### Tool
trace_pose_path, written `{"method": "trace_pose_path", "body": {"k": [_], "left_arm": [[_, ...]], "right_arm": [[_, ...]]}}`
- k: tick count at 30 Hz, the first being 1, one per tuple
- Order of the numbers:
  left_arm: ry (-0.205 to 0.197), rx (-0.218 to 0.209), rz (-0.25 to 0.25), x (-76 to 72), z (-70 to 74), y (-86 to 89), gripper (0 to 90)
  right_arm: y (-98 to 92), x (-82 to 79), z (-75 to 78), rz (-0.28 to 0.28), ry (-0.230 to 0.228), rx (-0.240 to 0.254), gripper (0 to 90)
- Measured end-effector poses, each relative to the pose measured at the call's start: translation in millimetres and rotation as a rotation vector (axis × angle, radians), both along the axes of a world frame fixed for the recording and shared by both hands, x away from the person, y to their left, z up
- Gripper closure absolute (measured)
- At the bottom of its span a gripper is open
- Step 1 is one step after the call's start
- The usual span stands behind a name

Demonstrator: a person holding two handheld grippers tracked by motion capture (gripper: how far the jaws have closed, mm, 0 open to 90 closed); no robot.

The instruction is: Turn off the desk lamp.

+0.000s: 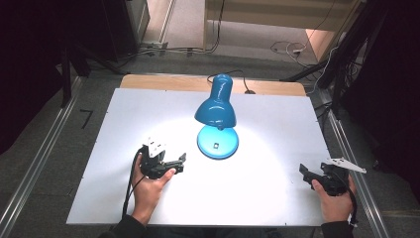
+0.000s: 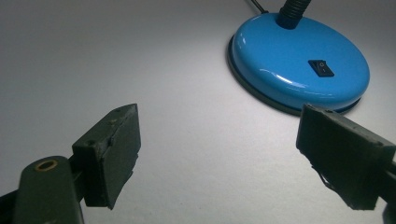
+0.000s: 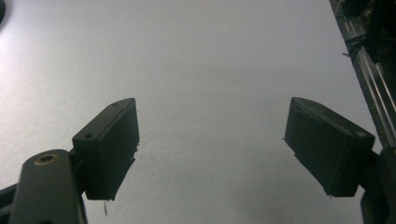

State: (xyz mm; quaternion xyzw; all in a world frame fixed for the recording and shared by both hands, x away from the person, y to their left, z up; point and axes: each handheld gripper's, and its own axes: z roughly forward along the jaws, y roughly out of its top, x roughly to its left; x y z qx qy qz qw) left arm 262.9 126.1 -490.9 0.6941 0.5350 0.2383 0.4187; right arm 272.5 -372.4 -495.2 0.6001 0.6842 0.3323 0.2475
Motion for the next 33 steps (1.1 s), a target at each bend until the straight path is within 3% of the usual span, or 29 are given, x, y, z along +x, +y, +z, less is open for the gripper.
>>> {"method": "trace_pose_path", "body": {"k": [33], "left_arm": [[-0.021,0.001,-0.044,11.3,5.8,-26.2,16.7]], "right_arm": [[-0.3,0.0,-0.1,0.0,0.002,-0.001,16.4]]}}
